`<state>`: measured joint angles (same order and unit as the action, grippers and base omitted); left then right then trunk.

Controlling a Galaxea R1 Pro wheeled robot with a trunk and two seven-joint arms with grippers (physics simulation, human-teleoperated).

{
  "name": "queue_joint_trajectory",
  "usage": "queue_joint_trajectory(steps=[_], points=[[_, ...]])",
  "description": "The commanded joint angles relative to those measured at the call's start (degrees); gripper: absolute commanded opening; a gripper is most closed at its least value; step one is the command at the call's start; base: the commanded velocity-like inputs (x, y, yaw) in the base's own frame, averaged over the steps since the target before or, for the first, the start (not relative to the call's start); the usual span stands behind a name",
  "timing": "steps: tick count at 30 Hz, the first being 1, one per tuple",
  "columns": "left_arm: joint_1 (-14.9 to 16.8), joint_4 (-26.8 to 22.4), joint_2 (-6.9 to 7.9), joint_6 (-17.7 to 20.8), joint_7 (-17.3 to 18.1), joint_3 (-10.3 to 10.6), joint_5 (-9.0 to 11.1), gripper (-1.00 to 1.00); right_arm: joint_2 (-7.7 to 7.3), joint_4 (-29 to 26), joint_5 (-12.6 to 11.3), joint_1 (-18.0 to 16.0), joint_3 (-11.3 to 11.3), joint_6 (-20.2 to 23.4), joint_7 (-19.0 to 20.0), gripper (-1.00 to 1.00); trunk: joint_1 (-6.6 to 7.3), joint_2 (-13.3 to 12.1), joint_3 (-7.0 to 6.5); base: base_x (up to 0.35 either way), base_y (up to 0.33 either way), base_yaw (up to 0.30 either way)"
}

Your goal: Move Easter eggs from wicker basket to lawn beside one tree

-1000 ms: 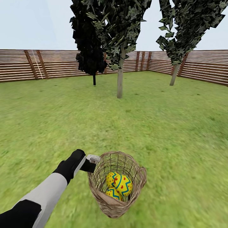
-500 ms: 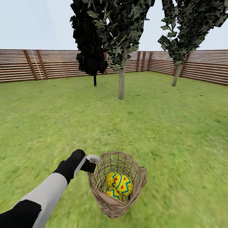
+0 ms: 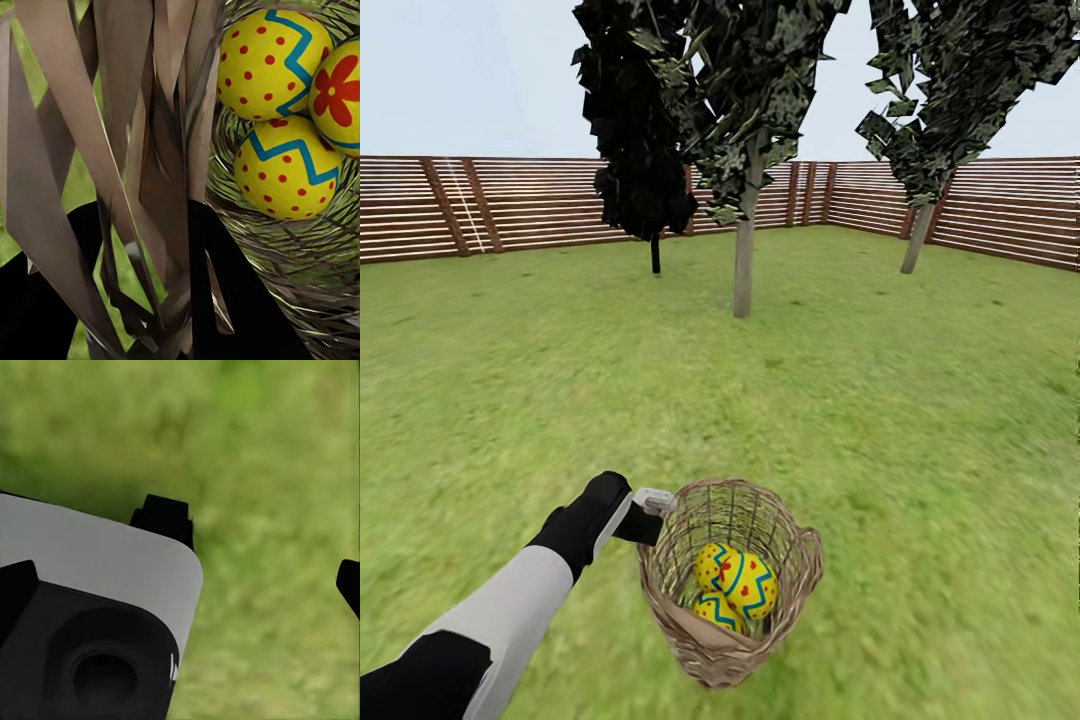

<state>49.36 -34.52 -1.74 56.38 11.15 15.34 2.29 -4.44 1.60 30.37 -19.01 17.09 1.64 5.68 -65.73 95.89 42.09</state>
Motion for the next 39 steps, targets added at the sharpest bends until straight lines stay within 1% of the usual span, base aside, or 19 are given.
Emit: queue_joint_trajectory(steps=[1, 12, 17, 39], points=[[0.0, -0.1, 0.01, 0.3, -0.1, 0.1, 1.4, -1.0, -0.02, 0.1, 0.5, -0.1, 0.5, 0.1, 0.1, 1.0, -0.02, 0.0, 0.05, 0.28, 0.136, -0.22], [0.0, -0.1, 0.07, 0.3, -0.1, 0.2, 1.4, -1.0, 0.05, 0.1, 0.5, -0.1, 0.5, 0.1, 0.1, 1.0, -0.02, 0.0, 0.05, 0.28, 0.137, -0.02], [0.0, 0.0, -0.01, 0.3, -0.1, 0.2, 1.4, -1.0, 0.05, 0.1, 1.1, -0.1, 0.5, 0.1, 0.1, 1.0, -0.02, 0.0, 0.05, 0.28, 0.136, 0.0], [0.0, 0.0, -0.06, 0.2, -0.1, 0.2, 1.3, -1.0, 0.05, 0.2, 0.8, 0.0, 0.5, 0.1, 0.1, 1.0, -0.02, 0.0, 0.05, 0.28, 0.136, 0.0]])
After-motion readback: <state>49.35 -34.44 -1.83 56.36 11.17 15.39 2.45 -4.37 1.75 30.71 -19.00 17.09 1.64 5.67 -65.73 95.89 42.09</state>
